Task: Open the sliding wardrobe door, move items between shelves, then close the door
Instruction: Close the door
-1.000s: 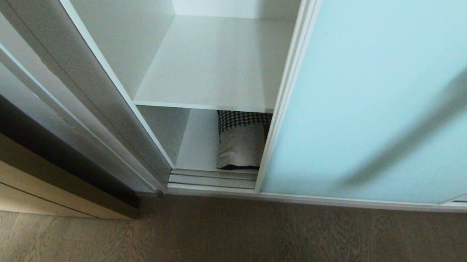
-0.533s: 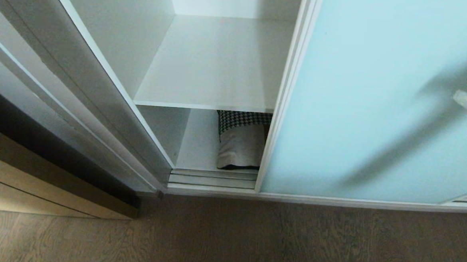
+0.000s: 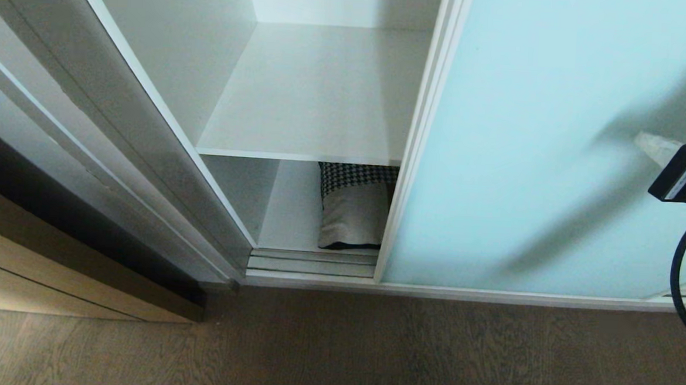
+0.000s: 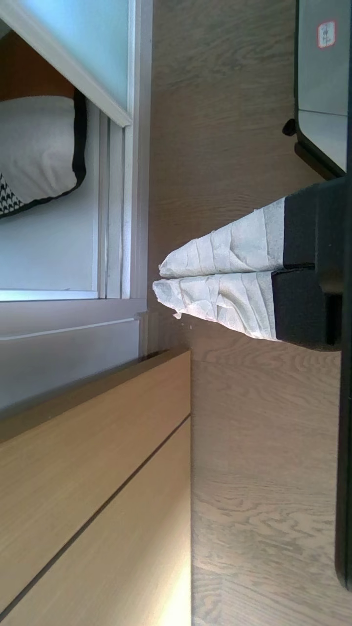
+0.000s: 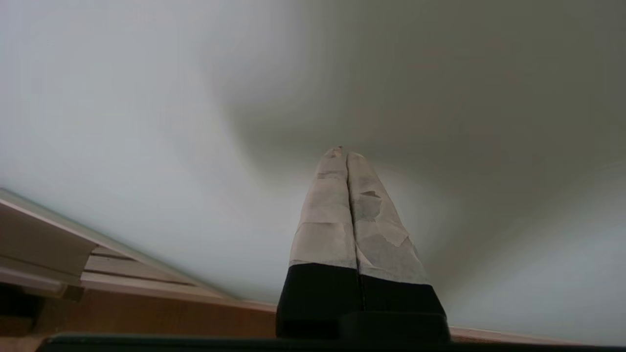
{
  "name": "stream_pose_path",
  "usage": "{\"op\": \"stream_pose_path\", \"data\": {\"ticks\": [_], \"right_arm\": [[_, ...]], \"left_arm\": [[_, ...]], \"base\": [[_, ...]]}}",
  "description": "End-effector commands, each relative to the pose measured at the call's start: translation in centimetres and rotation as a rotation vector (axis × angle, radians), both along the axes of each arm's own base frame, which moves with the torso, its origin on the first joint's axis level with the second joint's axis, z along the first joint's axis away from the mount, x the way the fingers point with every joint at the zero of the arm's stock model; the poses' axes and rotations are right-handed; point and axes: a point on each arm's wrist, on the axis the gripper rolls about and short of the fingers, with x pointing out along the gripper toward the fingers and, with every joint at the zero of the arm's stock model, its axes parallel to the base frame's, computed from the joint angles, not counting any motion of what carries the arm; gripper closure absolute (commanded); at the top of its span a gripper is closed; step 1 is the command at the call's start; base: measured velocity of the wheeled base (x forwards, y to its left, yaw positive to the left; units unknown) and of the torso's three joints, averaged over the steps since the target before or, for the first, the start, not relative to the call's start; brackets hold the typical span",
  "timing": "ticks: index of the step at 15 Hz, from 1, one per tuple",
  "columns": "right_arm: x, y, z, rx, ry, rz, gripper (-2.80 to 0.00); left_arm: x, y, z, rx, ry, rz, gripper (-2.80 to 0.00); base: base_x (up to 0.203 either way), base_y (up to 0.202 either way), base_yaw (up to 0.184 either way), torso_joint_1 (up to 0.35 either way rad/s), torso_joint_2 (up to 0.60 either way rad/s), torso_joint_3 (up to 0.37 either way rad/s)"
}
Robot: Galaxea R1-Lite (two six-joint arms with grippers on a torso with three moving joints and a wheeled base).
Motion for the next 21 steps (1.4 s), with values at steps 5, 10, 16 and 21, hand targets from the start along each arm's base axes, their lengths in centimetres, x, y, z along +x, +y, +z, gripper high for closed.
{"op": "stream_pose_path", "data": {"ticks": [5,10,16,21], "right_arm": [[1.1,1.5,-1.0,-0.001,0.027,0.056,0.0],[-0.7,6.5,-0.9,0.021,0.027,0.148,0.0],[-4.2,12.6,1.2,0.014,-0.029,0.356,0.0],[-5.8,14.0,1.9,0.012,-0.045,0.448,0.0]], "left_arm": [[0.0,0.0,0.0,0.0,0.003,0.0,0.0],[0.0,0.0,0.0,0.0,0.003,0.0,0.0],[0.0,0.0,0.0,0.0,0.003,0.0,0.0],[0.0,0.0,0.0,0.0,0.003,0.001,0.0]], "base": [[0.0,0.0,0.0,0.0,0.0,0.0],[0.0,0.0,0.0,0.0,0.0,0.0],[0.0,0.0,0.0,0.0,0.0,0.0],[0.0,0.0,0.0,0.0,0.0,0.0]]}}
